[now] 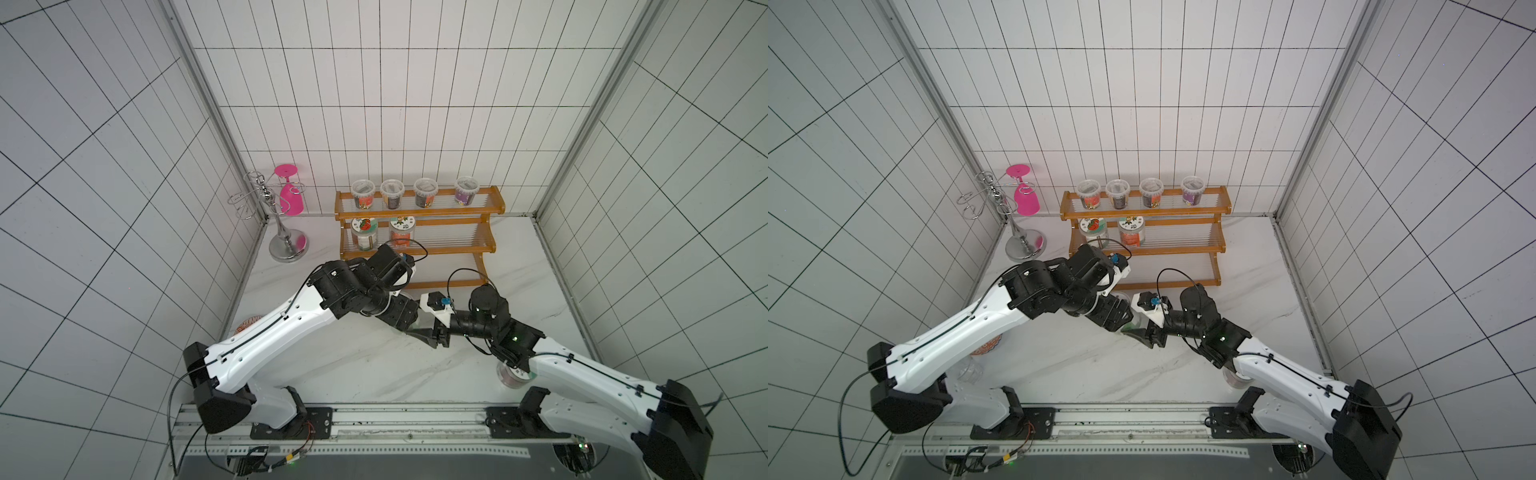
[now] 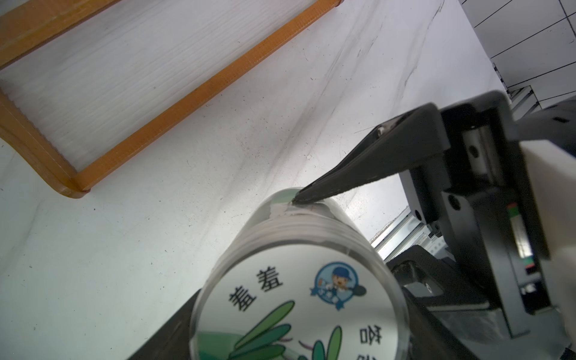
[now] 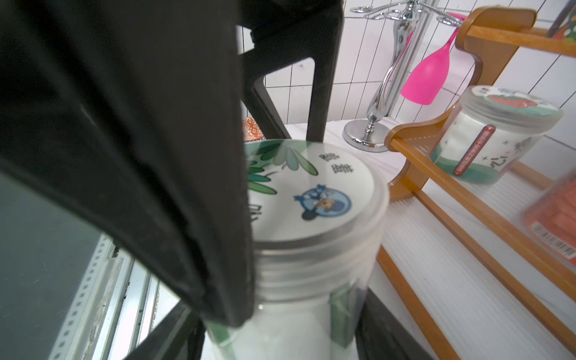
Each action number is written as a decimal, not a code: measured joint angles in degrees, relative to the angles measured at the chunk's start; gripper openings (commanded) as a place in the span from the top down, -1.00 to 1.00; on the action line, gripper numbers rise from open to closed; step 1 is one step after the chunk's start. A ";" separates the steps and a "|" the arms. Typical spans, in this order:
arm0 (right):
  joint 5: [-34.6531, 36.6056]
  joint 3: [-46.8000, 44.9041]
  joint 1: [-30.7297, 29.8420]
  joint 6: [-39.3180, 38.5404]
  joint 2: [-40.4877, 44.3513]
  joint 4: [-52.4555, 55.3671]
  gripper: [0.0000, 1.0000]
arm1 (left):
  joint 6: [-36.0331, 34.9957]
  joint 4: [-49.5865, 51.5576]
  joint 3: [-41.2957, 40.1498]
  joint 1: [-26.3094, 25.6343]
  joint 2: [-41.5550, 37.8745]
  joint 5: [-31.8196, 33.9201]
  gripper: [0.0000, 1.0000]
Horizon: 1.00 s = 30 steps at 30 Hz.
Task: Place the seed container on the shelf
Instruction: Pick up the seed jar at the center of the board.
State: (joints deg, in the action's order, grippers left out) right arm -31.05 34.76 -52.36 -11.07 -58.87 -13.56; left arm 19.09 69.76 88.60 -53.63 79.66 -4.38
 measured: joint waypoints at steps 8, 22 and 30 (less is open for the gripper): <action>0.59 -0.28 -0.22 0.81 2.64 -0.28 -0.16 | 0.15 -4.90 -3.65 -0.02 -4.28 -0.66 -0.58; 3.45 -0.92 -0.59 1.22 6.25 -0.59 -0.99 | -0.02 -10.47 -8.00 -0.17 -6.12 -2.95 -0.08; 5.16 -0.92 -0.66 0.68 6.78 0.28 -0.99 | -0.94 -14.12 -10.86 -0.17 -8.92 -4.61 -0.09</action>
State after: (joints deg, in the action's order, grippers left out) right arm -25.89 33.85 -53.01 -10.39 -52.10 -13.28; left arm 18.15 55.64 77.73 -53.80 70.74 -8.99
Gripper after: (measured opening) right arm 0.994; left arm 0.838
